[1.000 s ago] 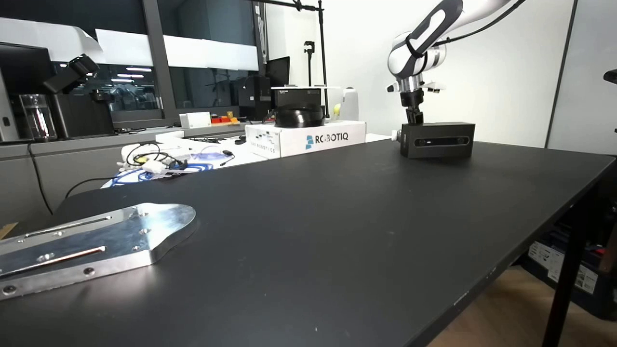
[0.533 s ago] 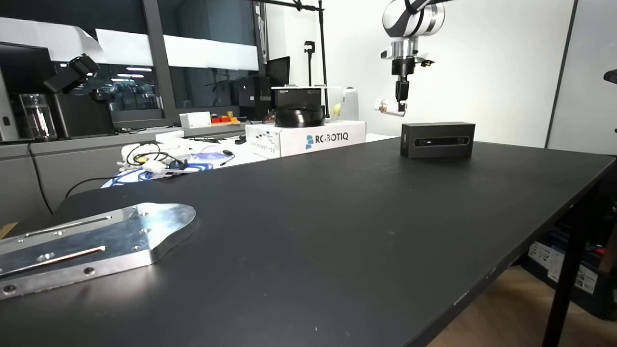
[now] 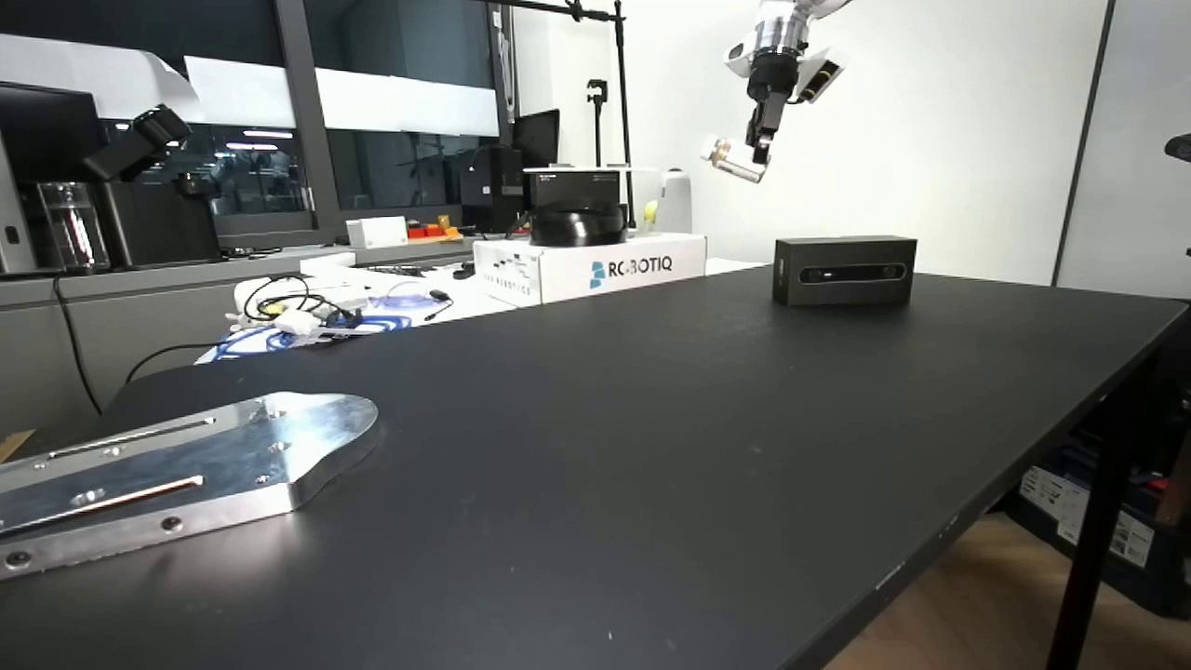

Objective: Pick the bottle and put it on the box

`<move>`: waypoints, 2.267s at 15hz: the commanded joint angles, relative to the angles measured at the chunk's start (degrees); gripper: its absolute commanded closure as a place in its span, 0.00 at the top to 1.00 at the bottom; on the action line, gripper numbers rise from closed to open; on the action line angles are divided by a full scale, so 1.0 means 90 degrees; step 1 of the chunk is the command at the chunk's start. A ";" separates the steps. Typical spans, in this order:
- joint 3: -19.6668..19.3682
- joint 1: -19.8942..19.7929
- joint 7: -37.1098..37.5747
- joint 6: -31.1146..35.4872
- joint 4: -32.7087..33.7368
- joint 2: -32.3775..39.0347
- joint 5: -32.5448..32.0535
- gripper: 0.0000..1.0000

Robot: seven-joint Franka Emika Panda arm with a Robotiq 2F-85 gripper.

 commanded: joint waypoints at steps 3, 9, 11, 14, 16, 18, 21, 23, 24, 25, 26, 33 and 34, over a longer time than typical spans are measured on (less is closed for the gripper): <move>0.0426 -0.0206 -0.1420 -0.1022 -0.0696 -0.0394 0.0152 0.30; 0.0648 -0.0367 -0.3180 -0.2347 -0.0867 -0.0482 0.0060 0.30; 0.0536 -0.0237 -0.2960 -0.2300 -0.0640 -0.0252 0.0061 0.55; 0.0542 -0.0257 -0.3213 -0.2669 -0.0652 -0.0288 0.0059 0.55; 0.0558 -0.0257 -0.3238 -0.2674 -0.0657 -0.0288 0.0058 0.55; 0.0569 -0.0258 -0.3246 -0.2674 -0.0663 -0.0288 0.0057 0.55; 0.0618 -0.0343 -0.3455 -0.2744 -0.0615 -0.0269 0.0108 0.30; 0.0673 -0.0469 -0.4011 -0.2781 -0.0528 -0.0222 0.0113 0.30; 0.0674 -0.0531 -0.4247 -0.2770 -0.0516 -0.0224 0.0132 0.30; 0.0668 -0.0623 -0.4545 -0.2761 -0.0510 -0.0244 0.0137 0.30; 0.0663 -0.0710 -0.4815 -0.2759 -0.0501 -0.0253 0.0138 0.30; 0.0398 -0.1633 -0.6387 -0.3594 0.0206 0.0210 0.1126 0.30; 0.0388 -0.1773 -0.6433 -0.3728 0.0368 0.0346 0.1343 0.30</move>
